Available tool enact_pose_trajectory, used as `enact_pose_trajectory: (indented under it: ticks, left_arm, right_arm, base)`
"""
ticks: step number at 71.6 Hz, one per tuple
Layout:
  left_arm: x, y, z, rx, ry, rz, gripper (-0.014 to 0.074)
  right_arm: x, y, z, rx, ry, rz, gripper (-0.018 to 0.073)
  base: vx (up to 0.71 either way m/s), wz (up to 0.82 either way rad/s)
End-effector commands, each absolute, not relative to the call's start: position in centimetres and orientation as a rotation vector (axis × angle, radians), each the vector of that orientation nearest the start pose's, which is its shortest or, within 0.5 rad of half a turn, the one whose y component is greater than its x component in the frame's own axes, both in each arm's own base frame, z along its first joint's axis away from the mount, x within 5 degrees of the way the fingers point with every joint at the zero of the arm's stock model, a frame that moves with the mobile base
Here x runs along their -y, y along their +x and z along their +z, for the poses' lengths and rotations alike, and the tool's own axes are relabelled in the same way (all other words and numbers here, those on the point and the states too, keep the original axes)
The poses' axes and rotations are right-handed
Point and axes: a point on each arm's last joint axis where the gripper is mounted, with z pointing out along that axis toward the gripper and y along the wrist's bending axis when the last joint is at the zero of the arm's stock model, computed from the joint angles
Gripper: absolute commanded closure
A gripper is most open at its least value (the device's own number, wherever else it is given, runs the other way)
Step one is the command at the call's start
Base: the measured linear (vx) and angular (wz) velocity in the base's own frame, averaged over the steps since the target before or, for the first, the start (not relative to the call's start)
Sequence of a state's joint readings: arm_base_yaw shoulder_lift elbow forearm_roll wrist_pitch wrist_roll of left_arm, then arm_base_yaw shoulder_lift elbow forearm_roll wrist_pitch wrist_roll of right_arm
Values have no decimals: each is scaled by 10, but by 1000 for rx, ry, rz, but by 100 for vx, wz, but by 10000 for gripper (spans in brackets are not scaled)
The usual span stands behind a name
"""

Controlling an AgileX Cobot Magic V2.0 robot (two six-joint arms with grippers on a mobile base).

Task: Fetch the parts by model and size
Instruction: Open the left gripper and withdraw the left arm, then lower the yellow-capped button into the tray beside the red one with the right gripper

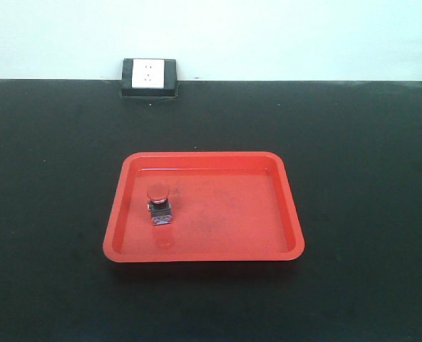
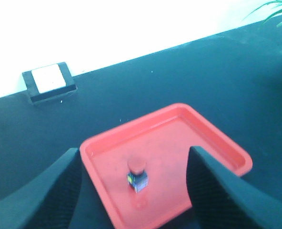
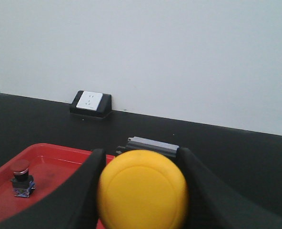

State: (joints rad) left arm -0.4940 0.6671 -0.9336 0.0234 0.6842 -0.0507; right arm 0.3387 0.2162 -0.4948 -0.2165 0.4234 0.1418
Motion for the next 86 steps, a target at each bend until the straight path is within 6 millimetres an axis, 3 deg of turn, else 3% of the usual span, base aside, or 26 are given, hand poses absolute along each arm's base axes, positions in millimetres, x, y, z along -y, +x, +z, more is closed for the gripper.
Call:
enact_pose_trajectory:
  ticks: [1, 20, 36, 50, 65, 79, 86]
  left_arm:
    - [45, 85, 399, -1742, 403, -378, 132]
    - [22, 42, 341, -1630, 376, -400, 132]
    - [19, 37, 316, -1600, 369, -406, 132]
    - [21, 40, 309, -1620, 374, -403, 132]
    - [21, 40, 309, -1618, 374, -403, 132]
    - [21, 40, 309, -1617, 374, -400, 132]
    - [21, 40, 309, -1617, 374, -400, 132]
  right_arm:
    - [-10, 48, 343, -1497, -260, 141, 561]
    - [-11, 50, 342, -1516, -243, 171, 561]
    - [-22, 76, 358, -1675, -242, 220, 561]
    - [-45, 123, 386, -1839, -353, 234, 561]
    - [-78, 189, 398, -2026, -437, 329, 561]
    - [-103, 252, 385, -2221, -512, 329, 561]
    - [-115, 284, 369, -2326, -539, 330, 561]
  base:
    - [0, 0]
    - [0, 0]
    - [0, 0]
    - [0, 0]
    - [0, 0]
    - [0, 0]
    - [0, 0]
